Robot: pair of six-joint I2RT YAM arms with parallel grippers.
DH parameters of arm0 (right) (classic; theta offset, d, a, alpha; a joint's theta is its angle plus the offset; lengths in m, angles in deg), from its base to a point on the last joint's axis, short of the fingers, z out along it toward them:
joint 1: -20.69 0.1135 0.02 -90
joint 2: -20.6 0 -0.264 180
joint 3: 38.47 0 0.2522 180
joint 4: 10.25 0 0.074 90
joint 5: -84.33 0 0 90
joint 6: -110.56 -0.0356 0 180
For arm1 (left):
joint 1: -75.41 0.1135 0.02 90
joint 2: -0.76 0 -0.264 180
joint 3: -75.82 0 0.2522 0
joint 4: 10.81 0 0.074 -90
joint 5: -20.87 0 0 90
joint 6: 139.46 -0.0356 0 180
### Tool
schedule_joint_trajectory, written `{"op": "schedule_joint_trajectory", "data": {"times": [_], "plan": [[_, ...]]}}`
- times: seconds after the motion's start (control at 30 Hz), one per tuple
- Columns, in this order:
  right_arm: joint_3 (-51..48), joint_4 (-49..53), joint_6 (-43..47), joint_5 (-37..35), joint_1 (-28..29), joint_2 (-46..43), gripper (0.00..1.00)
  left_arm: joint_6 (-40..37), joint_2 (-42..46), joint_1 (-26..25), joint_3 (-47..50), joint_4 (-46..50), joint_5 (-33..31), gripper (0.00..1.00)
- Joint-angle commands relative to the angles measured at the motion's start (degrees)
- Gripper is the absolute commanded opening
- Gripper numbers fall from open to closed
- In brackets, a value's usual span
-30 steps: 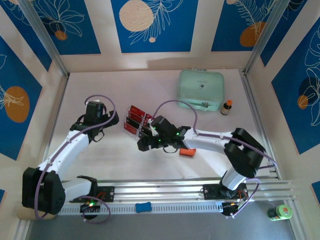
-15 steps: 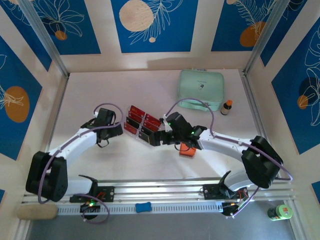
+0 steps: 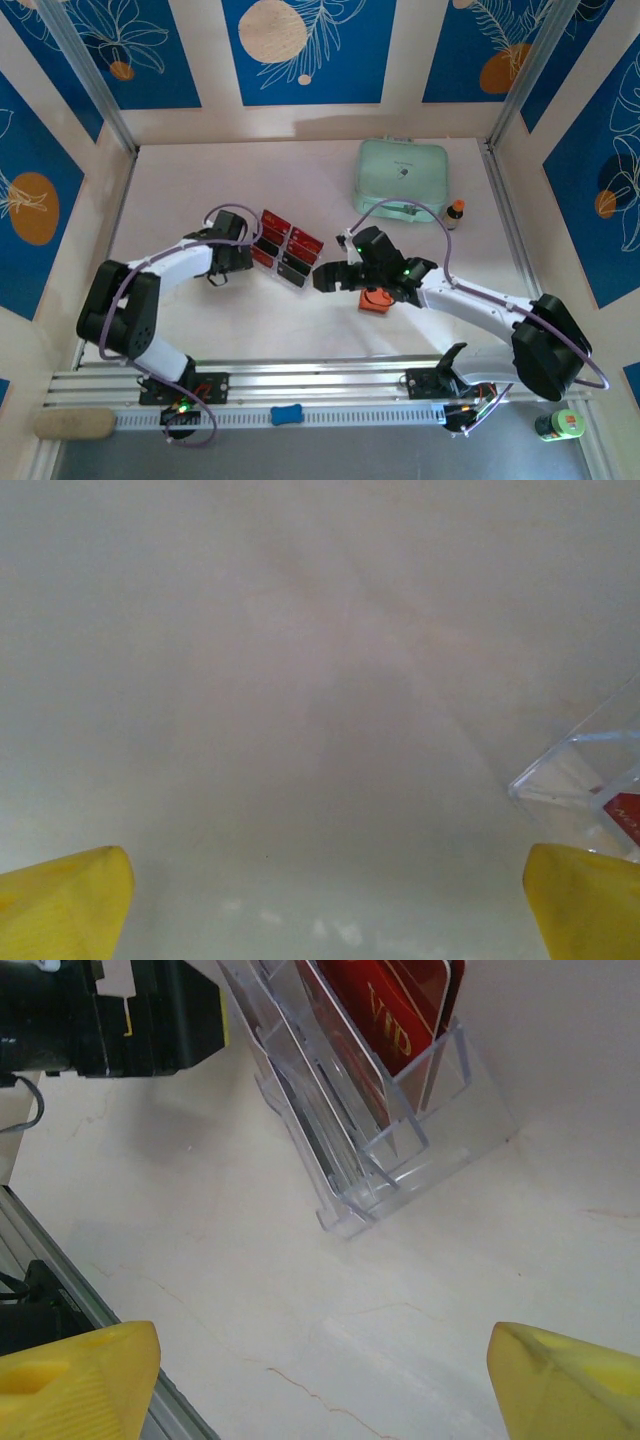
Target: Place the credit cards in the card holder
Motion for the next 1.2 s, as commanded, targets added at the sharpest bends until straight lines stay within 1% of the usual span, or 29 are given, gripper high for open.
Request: {"op": "schedule_joint_trajectory", "data": {"times": [0.0, 0.37, 0.6, 0.83, 1.03, 1.17], "plan": [[-0.9, 1.9, -0.3, 0.9, -0.3, -1.4, 0.86, -2.0, -3.2, -1.1, -3.5, -1.7, -1.4, 1.0], [-2.6, 0.2, -1.9, 1.4, 0.6, -0.3, 0.86, -3.2, -12.5, -3.9, -13.6, -2.8, -0.8, 1.0], [-1.9, -2.3, -2.8, 0.5, 3.3, 3.7, 0.86, -3.8, -16.1, -6.6, -20.2, -1.5, 0.3, 1.0], [-0.5, -5.9, -4.3, -0.8, 7.3, 8.7, 0.86, -6.8, -12.0, -6.6, -19.3, 1.4, -0.3, 1.0], [2.0, -8.4, -5.0, -1.9, 9.4, 13.3, 0.85, -6.7, -5.8, -5.9, -16.4, 2.3, 0.9, 1.0], [4.1, -9.1, -5.0, -2.4, 10.0, 15.9, 0.85, -6.4, -2.7, -5.6, -16.2, 3.0, 1.4, 1.0]]}}
